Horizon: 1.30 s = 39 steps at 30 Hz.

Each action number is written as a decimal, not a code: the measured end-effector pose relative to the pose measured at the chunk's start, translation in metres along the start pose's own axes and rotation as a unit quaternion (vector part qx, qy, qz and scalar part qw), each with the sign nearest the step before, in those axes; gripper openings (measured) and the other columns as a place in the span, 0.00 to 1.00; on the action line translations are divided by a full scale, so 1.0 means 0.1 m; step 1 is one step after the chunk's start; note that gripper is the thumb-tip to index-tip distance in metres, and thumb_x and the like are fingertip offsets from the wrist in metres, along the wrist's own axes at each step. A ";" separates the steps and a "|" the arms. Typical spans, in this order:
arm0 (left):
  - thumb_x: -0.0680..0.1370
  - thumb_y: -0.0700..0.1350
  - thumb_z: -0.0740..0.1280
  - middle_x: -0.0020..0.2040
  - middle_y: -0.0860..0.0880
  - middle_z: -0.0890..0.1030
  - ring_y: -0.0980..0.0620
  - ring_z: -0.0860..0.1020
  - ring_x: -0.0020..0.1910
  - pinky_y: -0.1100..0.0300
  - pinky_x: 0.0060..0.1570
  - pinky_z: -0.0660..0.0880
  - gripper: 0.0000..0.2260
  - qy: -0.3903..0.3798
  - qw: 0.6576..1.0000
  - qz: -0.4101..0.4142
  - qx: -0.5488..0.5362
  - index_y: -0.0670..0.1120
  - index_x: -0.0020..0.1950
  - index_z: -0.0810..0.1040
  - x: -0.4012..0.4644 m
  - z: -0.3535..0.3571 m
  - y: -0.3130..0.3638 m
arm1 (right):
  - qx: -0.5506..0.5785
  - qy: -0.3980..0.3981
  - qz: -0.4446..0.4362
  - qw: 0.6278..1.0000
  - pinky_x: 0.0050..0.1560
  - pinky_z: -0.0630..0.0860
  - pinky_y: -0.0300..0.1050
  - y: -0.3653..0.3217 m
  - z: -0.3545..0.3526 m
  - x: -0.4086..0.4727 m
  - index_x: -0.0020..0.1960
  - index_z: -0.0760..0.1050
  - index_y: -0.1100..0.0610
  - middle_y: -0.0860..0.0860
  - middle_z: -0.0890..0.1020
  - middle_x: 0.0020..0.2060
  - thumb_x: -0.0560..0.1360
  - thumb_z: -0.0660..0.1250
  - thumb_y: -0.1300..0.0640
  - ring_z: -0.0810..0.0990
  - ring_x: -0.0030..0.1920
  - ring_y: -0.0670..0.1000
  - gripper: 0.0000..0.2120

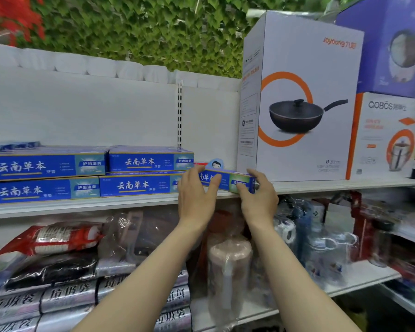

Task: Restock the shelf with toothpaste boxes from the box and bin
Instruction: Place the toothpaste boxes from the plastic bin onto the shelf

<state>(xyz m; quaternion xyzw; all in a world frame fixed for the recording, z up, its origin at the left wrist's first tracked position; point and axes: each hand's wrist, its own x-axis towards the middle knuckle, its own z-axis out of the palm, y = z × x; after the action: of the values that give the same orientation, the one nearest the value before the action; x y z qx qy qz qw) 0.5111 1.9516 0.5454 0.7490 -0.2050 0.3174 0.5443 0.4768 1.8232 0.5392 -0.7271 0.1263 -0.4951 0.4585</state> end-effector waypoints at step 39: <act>0.82 0.52 0.62 0.80 0.43 0.53 0.44 0.52 0.79 0.46 0.76 0.55 0.22 0.169 0.967 0.028 0.190 0.46 0.74 0.68 0.19 -0.80 -0.37 | 0.259 -0.170 0.040 0.950 0.41 0.75 0.26 -0.53 0.94 0.07 0.72 0.73 0.54 0.50 0.80 0.64 0.81 0.65 0.64 0.78 0.47 0.32 0.21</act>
<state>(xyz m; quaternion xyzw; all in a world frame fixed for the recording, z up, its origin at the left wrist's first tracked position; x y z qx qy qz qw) 0.5291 2.0397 0.5497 0.7680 -0.0669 0.4874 0.4100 0.5440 1.8987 0.5769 -0.6509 -0.0568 -0.3610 0.6654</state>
